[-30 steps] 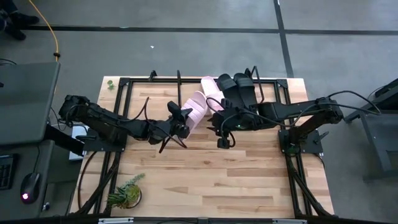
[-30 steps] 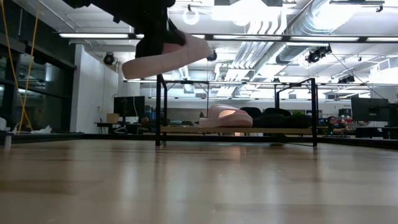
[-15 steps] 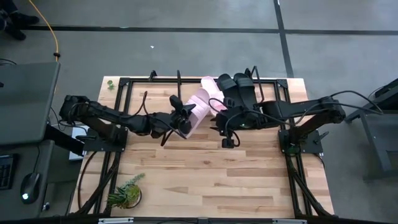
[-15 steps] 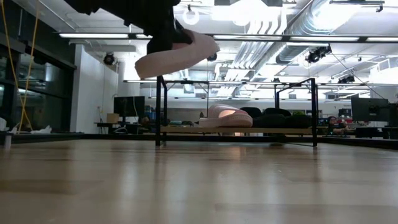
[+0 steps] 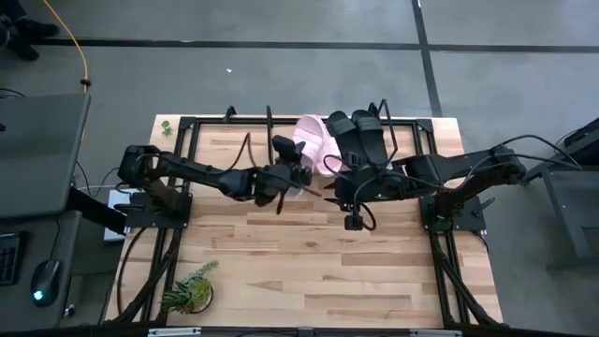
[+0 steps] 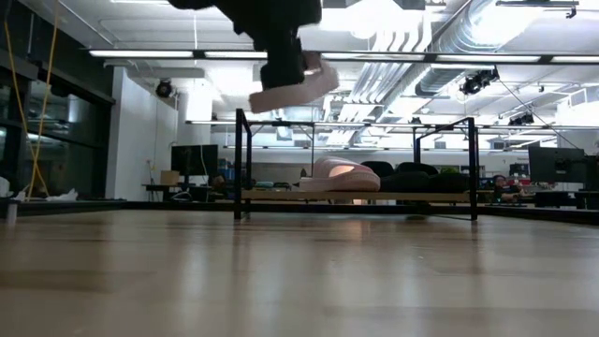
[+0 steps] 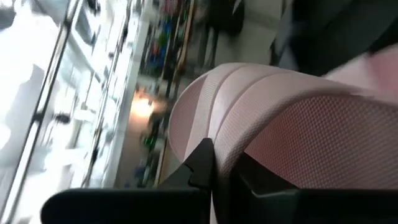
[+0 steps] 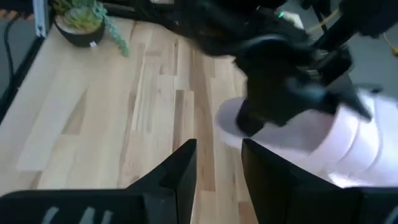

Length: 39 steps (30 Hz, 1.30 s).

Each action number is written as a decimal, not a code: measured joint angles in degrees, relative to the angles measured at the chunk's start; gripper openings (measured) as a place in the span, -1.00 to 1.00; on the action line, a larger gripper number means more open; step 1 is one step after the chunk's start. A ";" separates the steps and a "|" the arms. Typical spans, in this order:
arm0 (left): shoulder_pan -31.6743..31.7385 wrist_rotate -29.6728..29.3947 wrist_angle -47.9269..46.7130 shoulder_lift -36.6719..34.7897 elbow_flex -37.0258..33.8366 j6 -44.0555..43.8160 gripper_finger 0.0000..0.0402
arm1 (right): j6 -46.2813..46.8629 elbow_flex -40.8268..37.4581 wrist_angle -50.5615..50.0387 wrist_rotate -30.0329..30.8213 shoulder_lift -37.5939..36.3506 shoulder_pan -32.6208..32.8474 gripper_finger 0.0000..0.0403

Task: Pick and place slides into the shelf
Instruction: Put the pink slide on the shelf

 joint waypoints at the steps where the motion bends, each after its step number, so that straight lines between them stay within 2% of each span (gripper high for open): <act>1: 0.27 -1.51 -1.12 0.61 0.83 -0.38 -0.95 | 0.62 0.00 -0.74 0.43 0.00 0.26 -0.41; 6: 2.24 -3.27 -4.02 1.90 2.30 -3.67 -0.95 | 1.79 0.00 -2.18 3.94 -0.33 1.47 -0.41; 15: 8.88 -0.26 -10.93 2.42 2.28 -14.42 -0.94 | 1.74 0.00 -2.63 5.94 -1.84 2.59 -0.41; 29: 10.42 2.09 -14.18 2.63 2.24 -20.23 -0.94 | 1.83 0.00 -2.47 5.96 -1.84 2.59 -0.41; 39: 12.00 0.60 -15.23 5.39 2.35 -21.58 -0.96 | 1.90 0.00 -2.12 5.71 -1.81 2.59 -0.41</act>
